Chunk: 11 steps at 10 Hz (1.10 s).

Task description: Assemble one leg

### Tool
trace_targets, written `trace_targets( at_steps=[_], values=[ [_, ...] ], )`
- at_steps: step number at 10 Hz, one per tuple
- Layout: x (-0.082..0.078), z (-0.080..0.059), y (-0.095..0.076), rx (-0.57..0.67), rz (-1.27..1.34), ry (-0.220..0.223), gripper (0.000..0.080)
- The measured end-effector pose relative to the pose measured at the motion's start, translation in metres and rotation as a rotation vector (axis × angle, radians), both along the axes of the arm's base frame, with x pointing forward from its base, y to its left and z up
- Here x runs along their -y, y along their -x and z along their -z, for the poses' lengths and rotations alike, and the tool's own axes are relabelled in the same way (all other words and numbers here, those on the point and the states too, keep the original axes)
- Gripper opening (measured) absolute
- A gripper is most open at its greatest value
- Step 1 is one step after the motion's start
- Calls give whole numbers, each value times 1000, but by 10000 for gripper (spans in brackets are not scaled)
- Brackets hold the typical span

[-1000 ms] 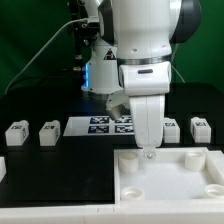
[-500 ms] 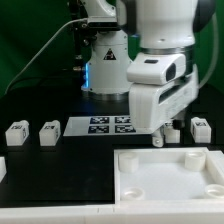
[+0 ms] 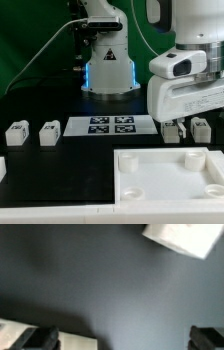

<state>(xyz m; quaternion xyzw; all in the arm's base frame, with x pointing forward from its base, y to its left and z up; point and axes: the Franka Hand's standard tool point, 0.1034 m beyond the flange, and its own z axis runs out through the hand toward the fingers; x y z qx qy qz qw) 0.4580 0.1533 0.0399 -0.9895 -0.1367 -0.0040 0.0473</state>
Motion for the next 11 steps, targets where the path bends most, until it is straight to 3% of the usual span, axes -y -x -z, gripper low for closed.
trace_targets(
  at_steps=[4, 5, 7, 8, 10, 11],
  values=[
    [-1, 0, 4, -60, -4, 11, 649],
    [-9, -2, 7, -98, 64, 8, 649],
    [-21, -10, 22, -329, 106, 62, 649],
    [-27, -7, 22, -451, 144, 78, 649],
    [-16, -1, 28, -632, 83, 113, 649],
    [-17, -2, 30, -728, 74, 128, 649]
  ],
)
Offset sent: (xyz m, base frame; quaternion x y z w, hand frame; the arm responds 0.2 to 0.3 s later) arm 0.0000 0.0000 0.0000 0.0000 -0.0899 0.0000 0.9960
